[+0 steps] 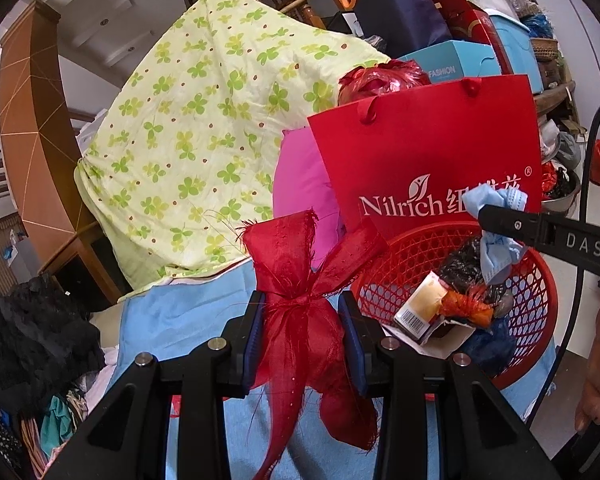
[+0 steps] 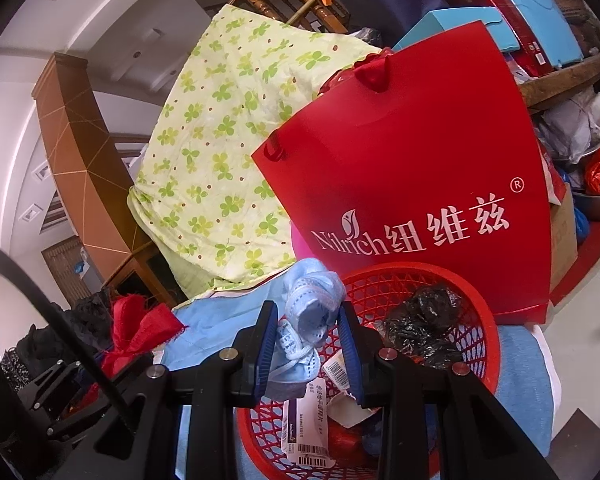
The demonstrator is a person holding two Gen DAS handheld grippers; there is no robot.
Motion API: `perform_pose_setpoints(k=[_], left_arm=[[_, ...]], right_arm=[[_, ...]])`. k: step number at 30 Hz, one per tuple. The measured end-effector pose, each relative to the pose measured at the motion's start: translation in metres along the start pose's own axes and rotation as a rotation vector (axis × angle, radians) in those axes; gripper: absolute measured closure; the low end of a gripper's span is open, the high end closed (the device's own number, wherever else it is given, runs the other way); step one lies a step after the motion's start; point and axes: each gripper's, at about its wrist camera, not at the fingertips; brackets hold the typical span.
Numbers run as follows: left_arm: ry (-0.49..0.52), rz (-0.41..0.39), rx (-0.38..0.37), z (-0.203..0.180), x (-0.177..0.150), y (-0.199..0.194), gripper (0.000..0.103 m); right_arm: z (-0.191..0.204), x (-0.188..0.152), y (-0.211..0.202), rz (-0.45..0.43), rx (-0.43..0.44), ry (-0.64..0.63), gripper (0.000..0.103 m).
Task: Collect trash
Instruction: 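Hold the ribbon and tissue over the red wastebasket with both grippers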
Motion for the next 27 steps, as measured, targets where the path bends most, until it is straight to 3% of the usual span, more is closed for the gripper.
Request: perform_pose_setpoints(k=[27], left_arm=[[0.01, -0.055, -0.059, -0.012, 0.031, -0.01, 0.063]], right_arm=[[-0.009, -0.002, -0.013, -0.024, -0.005, 0.041, 0.069]])
Point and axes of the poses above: each gripper's, at about its wrist camera, not at the fingertips, and y roughly the way its jaws point, z to its left, x to its top, and after that the axes turned 13 degrees about -x, right-handed
